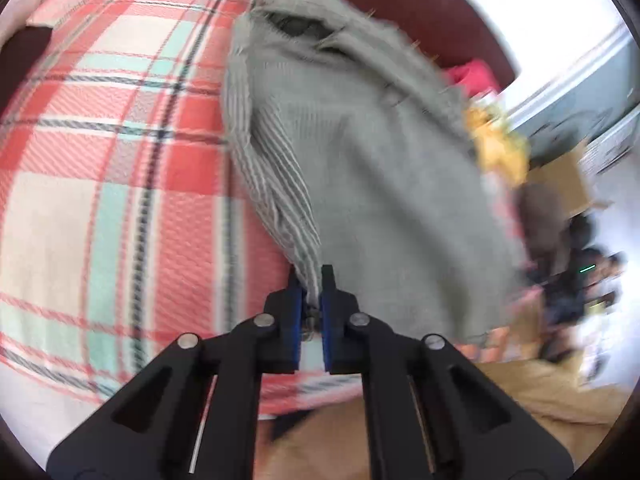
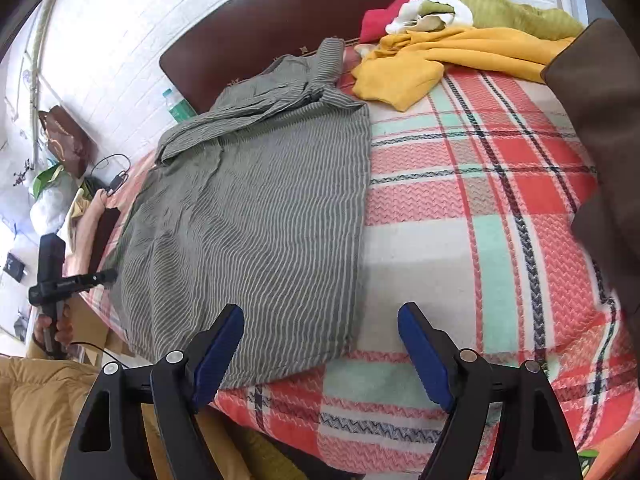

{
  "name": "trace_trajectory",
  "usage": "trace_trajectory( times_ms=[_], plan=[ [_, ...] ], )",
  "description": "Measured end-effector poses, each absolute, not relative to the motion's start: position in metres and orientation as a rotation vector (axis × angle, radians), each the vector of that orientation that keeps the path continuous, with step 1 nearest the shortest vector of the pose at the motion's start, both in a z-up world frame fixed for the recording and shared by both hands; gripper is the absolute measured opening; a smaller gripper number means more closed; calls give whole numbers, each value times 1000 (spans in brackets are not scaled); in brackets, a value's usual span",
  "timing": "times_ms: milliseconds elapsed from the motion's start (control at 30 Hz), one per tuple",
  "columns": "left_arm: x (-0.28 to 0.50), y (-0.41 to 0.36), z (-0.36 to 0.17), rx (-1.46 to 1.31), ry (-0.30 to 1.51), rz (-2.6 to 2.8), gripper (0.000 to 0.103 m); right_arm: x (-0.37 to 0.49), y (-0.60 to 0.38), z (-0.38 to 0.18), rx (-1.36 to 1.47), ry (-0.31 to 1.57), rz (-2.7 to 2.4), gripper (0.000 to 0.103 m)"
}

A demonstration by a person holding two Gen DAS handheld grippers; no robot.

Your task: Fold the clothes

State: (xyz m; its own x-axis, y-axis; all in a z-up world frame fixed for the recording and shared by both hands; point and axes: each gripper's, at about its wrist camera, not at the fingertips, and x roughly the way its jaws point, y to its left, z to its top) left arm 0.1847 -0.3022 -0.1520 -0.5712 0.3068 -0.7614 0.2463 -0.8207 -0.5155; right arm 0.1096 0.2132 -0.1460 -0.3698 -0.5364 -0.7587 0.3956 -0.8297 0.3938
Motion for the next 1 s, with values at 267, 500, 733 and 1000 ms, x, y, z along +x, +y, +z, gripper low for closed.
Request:
trace_trajectory(
  times_ms=[267,500,733,1000],
  plan=[
    [217,-338,-94,-1214,-1132,2622,8,113,184,-142,1224,-218,-2013,13],
    [212,-328,-133,-1670,-783,2774,11,113,194,-123,1184,-208,-1997,13],
    [222,-275,-78,-1159,-606,2746,56,90,214,-113,1169,-330,-2045,51],
    [157,-189,-42,-1063,-358,2609,81,34,226,-97,1114,-440,-2102,63]
  ],
)
